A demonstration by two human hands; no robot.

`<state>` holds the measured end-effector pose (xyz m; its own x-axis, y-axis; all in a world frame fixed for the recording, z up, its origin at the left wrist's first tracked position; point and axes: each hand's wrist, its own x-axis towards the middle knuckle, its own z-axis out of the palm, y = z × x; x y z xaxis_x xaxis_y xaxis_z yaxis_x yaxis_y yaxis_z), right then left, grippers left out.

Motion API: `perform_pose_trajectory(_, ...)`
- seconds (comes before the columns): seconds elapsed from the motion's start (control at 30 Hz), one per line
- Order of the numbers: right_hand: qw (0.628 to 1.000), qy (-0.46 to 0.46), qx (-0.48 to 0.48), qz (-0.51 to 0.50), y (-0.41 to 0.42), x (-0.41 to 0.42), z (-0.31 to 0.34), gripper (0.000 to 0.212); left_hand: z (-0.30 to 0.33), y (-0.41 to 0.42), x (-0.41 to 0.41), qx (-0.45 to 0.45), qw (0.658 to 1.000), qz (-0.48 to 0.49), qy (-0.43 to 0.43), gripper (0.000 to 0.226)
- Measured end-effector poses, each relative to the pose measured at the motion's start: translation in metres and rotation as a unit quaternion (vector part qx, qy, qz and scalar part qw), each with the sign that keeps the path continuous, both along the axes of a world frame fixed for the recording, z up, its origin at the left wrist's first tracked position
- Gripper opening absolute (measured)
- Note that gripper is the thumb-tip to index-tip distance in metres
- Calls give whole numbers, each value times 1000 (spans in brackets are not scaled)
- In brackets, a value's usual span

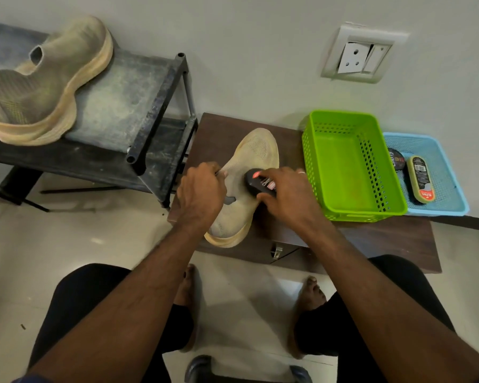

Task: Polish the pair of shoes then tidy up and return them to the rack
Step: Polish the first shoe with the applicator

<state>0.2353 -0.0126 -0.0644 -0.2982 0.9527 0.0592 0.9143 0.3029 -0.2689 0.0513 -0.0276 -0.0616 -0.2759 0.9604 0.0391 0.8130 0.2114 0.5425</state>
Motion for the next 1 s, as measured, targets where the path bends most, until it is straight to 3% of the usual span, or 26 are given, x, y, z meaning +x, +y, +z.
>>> perform_pose_trajectory(0.07,997,-25,27,-64,5,3,0,53,1,-1,1,-4,1000,7,-9,32)
perform_pose_trajectory(0.2,991,114,2,-76,-25,-8,13,52,-2,2,-4,-2,998,38,-55,30)
perform_pose_trajectory(0.33,996,83,-41,-3,-39,-5,16,55,2,-2,3,2,999,34,-27,25)
perform_pose_trajectory(0.4,997,69,-35,-18,-24,0,10,54,3,-4,7,0,1000,24,-1,25)
perform_pose_trajectory(0.53,992,-62,48,-94,6,6,7,53,3,-5,8,-5,1000,23,5,26)
perform_pose_trajectory(0.6,996,24,45,-77,-3,5,13,51,4,-4,7,-5,1000,27,-4,25)
perform_pose_trajectory(0.67,990,130,-37,-33,-17,2,15,49,2,-4,6,-2,1000,27,-4,25)
perform_pose_trajectory(0.73,991,107,-75,-13,-20,-1,11,51,2,-3,7,0,1000,20,2,25)
perform_pose_trajectory(0.8,999,21,-15,-32,-5,0,5,53,1,-2,6,-2,1000,21,-1,27)
perform_pose_trajectory(0.87,997,37,15,-69,5,5,4,51,1,-3,7,-3,1000,22,-9,27)
perform_pose_trajectory(0.9,987,130,-4,-94,6,8,7,47,0,-2,6,-4,1000,22,-12,27)
perform_pose_trajectory(0.93,952,276,-49,-127,8,11,11,41,-1,-1,5,-5,1000,23,-16,27)
perform_pose_trajectory(0.97,871,448,-119,-160,8,15,19,33,-3,0,4,-5,1000,24,-20,26)
perform_pose_trajectory(1.0,756,597,-198,-183,6,20,26,28,-4,1,4,-6,999,25,-21,26)
